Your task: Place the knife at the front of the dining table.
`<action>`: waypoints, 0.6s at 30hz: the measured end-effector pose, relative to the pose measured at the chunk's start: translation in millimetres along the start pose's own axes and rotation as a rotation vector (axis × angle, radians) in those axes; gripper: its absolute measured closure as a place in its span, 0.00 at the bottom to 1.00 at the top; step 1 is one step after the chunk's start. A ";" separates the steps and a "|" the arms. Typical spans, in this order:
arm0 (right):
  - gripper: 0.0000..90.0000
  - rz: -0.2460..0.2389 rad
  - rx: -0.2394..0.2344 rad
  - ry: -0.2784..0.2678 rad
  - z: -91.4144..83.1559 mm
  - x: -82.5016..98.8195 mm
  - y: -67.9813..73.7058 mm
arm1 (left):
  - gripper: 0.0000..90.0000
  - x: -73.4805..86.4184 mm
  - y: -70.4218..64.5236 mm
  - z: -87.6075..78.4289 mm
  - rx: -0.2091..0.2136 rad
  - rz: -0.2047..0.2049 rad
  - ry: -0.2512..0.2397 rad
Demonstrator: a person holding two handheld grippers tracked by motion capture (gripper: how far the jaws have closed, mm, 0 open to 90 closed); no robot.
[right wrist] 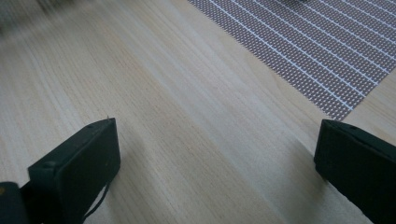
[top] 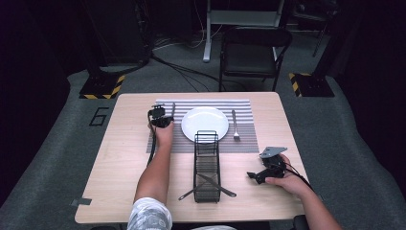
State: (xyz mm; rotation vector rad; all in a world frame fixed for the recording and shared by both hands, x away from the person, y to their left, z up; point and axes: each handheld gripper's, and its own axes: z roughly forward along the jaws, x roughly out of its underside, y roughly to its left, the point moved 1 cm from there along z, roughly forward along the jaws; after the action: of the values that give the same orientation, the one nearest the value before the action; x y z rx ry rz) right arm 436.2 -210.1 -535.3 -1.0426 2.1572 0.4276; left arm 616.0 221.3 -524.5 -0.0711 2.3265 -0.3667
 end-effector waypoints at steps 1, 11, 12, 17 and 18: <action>0.00 0.001 0.000 0.000 0.0 0.0 0.1 | 0.91 0.0 0.6 -0.2 0.003 0.000 0.001; 0.00 -0.001 0.000 0.000 0.0 0.0 -0.1 | 0.79 -2.7 4.1 -10.5 -0.009 0.022 -0.006; 0.00 0.000 0.000 0.000 0.0 0.0 0.0 | 0.78 -3.3 3.4 -12.7 -0.007 0.022 -0.015; 0.00 0.001 0.001 -0.001 0.1 0.0 0.1 | 0.70 -10.4 1.0 -30.4 0.014 0.052 -0.049; 0.00 0.000 0.000 0.000 0.0 0.0 0.0 | 0.68 -11.7 -0.1 -33.7 0.023 0.053 -0.053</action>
State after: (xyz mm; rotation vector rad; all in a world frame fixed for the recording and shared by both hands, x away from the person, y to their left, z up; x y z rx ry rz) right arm 436.2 -210.1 -535.3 -1.0420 2.1572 0.4274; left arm 600.5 231.2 -494.0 -0.0081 2.2667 -0.3609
